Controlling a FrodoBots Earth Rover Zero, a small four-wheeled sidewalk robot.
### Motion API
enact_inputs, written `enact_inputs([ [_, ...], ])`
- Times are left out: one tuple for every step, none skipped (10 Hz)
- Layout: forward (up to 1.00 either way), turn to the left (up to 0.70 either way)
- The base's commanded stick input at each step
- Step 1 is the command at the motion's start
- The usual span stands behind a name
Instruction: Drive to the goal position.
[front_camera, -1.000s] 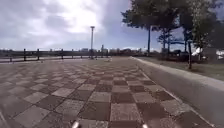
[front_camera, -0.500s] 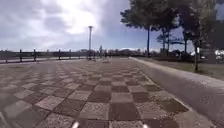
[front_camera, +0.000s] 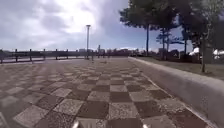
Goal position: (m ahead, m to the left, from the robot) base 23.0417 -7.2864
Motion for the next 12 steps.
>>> enact_inputs([
  [0.70, 0.00],
  [0.70, 0.00],
  [0.70, 0.00],
  [0.70, 0.00],
  [0.70, 0.00],
  [0.70, 0.00],
  [0.70, 0.00],
  [0.70, 0.00],
  [0.70, 0.00],
  [0.70, 0.00],
  [0.70, 0.00],
  [0.70, 0.00],
])
